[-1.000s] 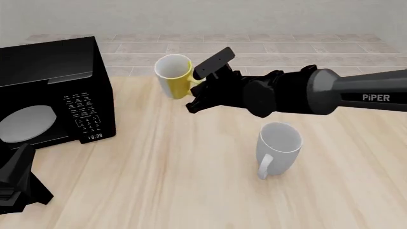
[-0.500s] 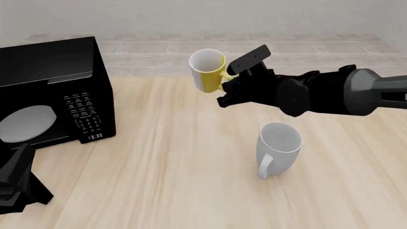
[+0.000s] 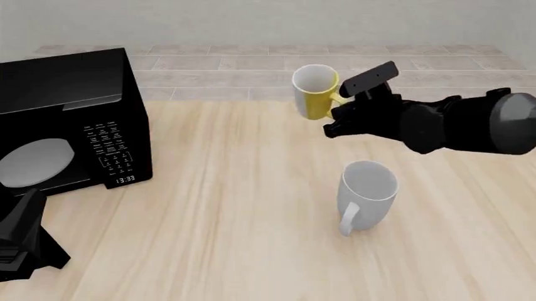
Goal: Put the yellow and white mug to the front of the white mug.
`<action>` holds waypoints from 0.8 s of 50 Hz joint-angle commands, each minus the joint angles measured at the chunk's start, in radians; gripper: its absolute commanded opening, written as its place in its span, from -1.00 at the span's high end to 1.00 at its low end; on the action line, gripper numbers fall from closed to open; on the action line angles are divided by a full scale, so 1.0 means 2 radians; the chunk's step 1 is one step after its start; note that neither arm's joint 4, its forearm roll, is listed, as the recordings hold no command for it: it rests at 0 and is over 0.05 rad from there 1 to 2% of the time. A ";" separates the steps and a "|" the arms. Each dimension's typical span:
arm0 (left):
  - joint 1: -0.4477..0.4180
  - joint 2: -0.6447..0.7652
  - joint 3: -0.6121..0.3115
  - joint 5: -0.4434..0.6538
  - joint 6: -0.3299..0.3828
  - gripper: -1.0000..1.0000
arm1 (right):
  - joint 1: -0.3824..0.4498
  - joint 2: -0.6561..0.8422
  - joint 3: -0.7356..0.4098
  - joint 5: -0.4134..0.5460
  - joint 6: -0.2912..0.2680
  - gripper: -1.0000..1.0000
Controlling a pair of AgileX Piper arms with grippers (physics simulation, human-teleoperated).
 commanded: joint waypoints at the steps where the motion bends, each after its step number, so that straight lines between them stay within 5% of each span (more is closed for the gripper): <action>1: 0.000 0.000 0.000 0.000 0.000 -1.00 | -0.032 -0.003 0.017 -0.013 0.002 1.00; 40: 0.000 0.000 0.000 0.000 0.000 -1.00 | -0.120 0.092 -0.007 -0.052 0.001 1.00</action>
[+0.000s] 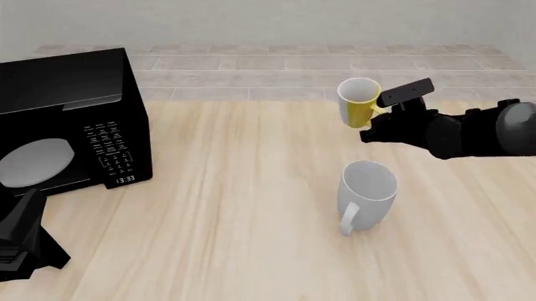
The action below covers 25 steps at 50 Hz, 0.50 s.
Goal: Put the yellow and white mug to the front of the white mug.
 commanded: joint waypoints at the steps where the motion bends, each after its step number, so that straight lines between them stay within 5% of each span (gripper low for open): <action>1: 0.000 0.000 0.000 0.000 0.000 -1.00 | -0.015 0.046 -0.028 -0.006 0.007 1.00; 25: 0.000 0.000 0.000 0.000 0.000 -1.00 | 0.001 0.109 -0.057 -0.014 0.016 1.00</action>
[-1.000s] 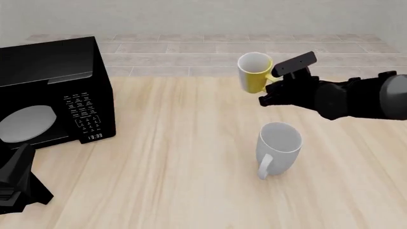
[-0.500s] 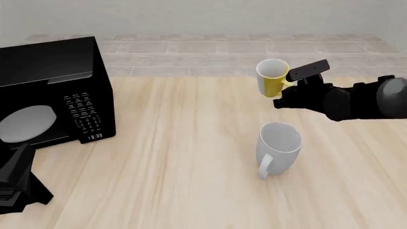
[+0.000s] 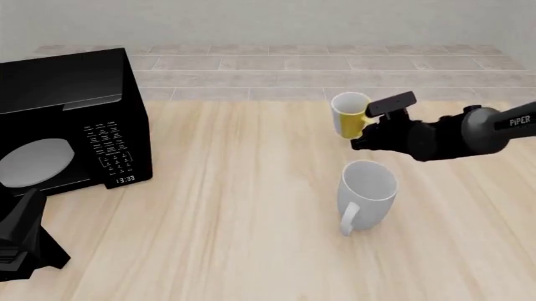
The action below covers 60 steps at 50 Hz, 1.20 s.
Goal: Put the yellow and white mug to the front of the white mug.
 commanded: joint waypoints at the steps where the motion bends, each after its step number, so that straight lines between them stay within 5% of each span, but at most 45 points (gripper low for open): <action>1: 0.000 0.000 0.000 0.000 0.000 -1.00 | 0.001 0.025 -0.013 -0.005 0.007 1.00; 34: 0.000 0.000 0.000 0.000 0.000 -1.00 | -0.011 0.069 -0.025 -0.001 0.018 1.00; 35: 0.000 0.000 0.000 0.000 0.000 -1.00 | -0.012 0.068 -0.025 0.000 0.017 -1.00; 60: 0.002 -0.001 0.000 0.000 0.001 -1.00 | -0.014 -0.060 0.032 0.006 -0.002 -1.00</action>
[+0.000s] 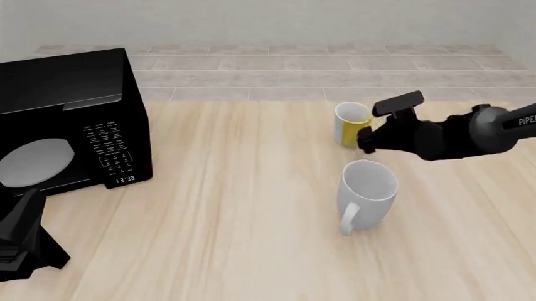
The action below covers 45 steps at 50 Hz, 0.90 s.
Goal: Put the yellow and white mug to the front of the white mug.
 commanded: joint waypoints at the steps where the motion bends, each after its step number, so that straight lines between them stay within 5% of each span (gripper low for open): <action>1: 0.001 0.000 0.000 0.000 0.000 -1.00 | 0.003 -0.061 0.033 0.002 -0.007 -1.00; 45: -0.001 0.000 0.000 0.000 0.000 -1.00 | 0.014 -0.413 0.245 0.003 -0.021 -1.00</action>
